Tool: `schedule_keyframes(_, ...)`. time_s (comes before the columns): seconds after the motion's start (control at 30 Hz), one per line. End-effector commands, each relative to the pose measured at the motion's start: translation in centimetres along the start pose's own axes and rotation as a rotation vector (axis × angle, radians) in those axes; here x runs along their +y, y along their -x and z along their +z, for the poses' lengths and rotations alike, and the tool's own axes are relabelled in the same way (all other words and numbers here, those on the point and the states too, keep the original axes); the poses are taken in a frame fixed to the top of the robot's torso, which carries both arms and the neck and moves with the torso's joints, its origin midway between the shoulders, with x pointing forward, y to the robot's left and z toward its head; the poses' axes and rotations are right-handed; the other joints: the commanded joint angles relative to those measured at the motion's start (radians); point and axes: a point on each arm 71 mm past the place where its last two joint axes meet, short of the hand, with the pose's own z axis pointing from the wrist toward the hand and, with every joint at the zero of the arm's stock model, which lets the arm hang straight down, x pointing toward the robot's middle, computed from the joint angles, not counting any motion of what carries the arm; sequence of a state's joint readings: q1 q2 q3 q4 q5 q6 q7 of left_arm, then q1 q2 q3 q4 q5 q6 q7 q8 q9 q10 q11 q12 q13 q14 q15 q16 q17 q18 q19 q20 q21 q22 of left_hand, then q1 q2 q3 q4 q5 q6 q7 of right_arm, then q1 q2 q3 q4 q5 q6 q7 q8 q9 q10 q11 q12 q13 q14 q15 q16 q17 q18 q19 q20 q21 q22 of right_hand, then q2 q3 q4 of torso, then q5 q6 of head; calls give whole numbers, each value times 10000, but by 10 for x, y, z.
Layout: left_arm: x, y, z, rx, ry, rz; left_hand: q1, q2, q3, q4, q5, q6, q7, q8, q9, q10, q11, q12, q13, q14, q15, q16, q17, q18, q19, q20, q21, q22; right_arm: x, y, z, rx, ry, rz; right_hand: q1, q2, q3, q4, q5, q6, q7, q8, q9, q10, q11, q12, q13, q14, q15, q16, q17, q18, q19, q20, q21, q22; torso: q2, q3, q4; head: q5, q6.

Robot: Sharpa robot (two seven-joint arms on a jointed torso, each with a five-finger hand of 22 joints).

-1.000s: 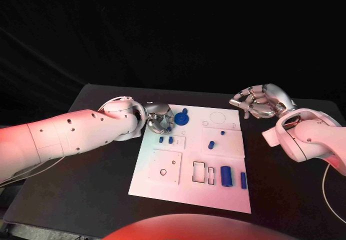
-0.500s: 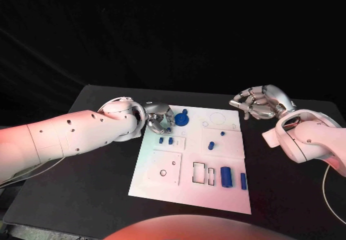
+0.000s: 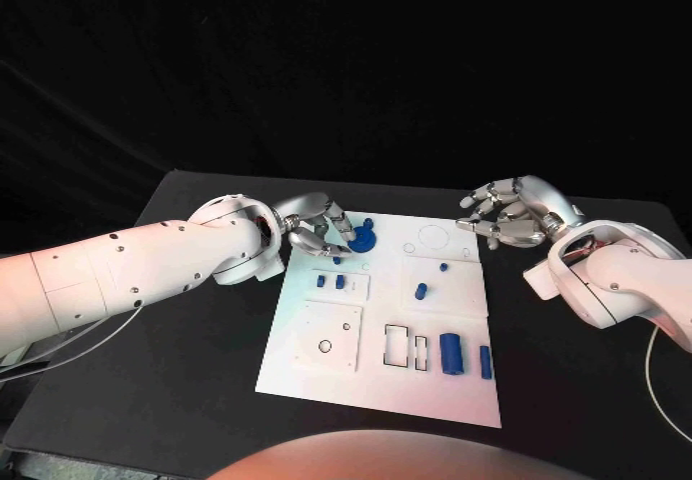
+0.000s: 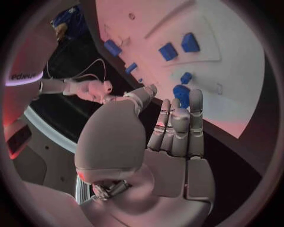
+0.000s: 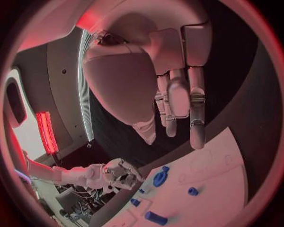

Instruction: Assemble the parts on the task board

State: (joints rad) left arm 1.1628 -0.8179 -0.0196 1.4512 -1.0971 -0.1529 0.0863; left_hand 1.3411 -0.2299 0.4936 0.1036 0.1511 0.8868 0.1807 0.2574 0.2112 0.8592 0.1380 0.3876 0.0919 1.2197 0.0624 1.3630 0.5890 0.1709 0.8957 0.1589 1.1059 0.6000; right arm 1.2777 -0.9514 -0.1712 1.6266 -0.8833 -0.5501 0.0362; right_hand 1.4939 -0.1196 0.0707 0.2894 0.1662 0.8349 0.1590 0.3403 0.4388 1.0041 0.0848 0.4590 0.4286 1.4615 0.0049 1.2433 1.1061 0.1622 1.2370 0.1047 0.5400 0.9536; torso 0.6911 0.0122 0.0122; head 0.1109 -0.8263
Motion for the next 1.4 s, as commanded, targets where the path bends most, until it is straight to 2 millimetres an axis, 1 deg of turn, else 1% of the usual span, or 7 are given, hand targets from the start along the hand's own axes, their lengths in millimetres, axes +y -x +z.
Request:
schedule_keyframes(0.03, 0, 17, -6, -1849, -609, -4092, 160, 149, 42, 31, 55, 128, 75, -83, -23, -33, 11, 151, -33, -1031, 10, -719, -1781, 134, -243, 39, -289, -155, 3, -13, -1, 1584, 481, -1762, 262, -126, 261, 4, -1, 37, 105, -120, -119, 38, 72, -569, -571, 442, 35, 815, 963, -147, 555, 12, 1492, 963, -7, 9, -5, -19, 4)
schedule_keyframes(0.17, 9, 27, -14, -2560, -447, -5429, 240, 175, 284, 8, 51, 219, 92, -166, -49, 208, -25, 411, -36, -1534, 8, -1289, -2130, 135, -512, 35, -723, -405, 3, -19, -2, 2245, 697, -3121, 314, -396, 580, -19, -435, 303, 174, -306, -467, 155, 192, -1644, -1510, 445, 147, 1199, 1310, -260, 682, 124, 2510, 1779, 0, 14, -16, -60, 33)
schedule_keyframes(0.37, 17, 33, -23, -2881, -247, -6437, 430, 284, 707, -171, 41, 501, 20, -151, -4, 868, -144, 759, -30, -1930, -97, -2192, -2625, 142, -720, -17, -1274, -740, 4, -27, -4, 2616, 1018, -5053, 590, -617, 1080, 0, -70, 706, 42, -542, -819, 782, 91, -2159, -2088, 458, 74, 1381, 1455, -319, 723, 87, 3145, 2319, 0, 6, 11, -137, 65)
schedule_keyframes(0.5, 18, 33, -28, -2918, -272, -6892, 514, 350, 831, -284, 29, 614, -18, -129, 34, 1123, -209, 854, -24, -1893, -153, -2352, -2718, 139, -698, -70, -1291, -757, 5, -33, -5, 2607, 1194, -5862, 690, -718, 1391, -3, 55, 874, 18, -657, -941, 969, 65, -2303, -2288, 487, 53, 1488, 1560, -365, 798, 64, 3466, 2560, -2, 0, 11, -335, 92)
schedule_keyframes(0.6, 18, 34, -31, -2957, -326, -7185, 520, 355, 849, -306, 28, 634, -24, -127, 42, 1159, -220, 864, -26, -1894, -161, -2394, -2741, 138, -703, -80, -1298, -761, 6, -38, -5, 2584, 1287, -6250, 680, -862, 1668, -8, 150, 972, 15, -773, -1046, 1081, 64, -2444, -2463, 495, 51, 1548, 1603, -387, 819, 60, 3638, 2713, -6, -1, -1, -684, 133)
schedule_keyframes(0.8, 20, 36, -36, -3087, -370, -7489, 517, 359, 862, -328, 26, 652, -26, -129, 51, 1205, -229, 878, -28, -1891, -170, -2445, -2768, 135, -707, -90, -1305, -765, 7, -47, -4, 2605, 1344, -6703, 668, -1013, 1914, -16, 270, 1050, 20, -856, -1121, 1112, 78, -2576, -2611, 504, 61, 1602, 1642, -404, 832, 63, 3768, 2834, -3, -10, 7, -940, 168)
schedule_keyframes(1.4, 20, 37, -40, -3159, -401, -7780, 472, 329, 863, -348, 23, 616, -3, -172, 51, 1219, -219, 872, -42, -1896, -167, -2544, -2818, 129, -727, -98, -1334, -781, 7, -68, 3, 2626, 1214, -7103, 569, -1037, 2871, -34, 87, 1366, -15, -958, -1243, 1348, 49, -2740, -2892, 498, 44, 1661, 1608, -434, 880, 64, 4067, 3115, 17, -11, 22, -937, 147)
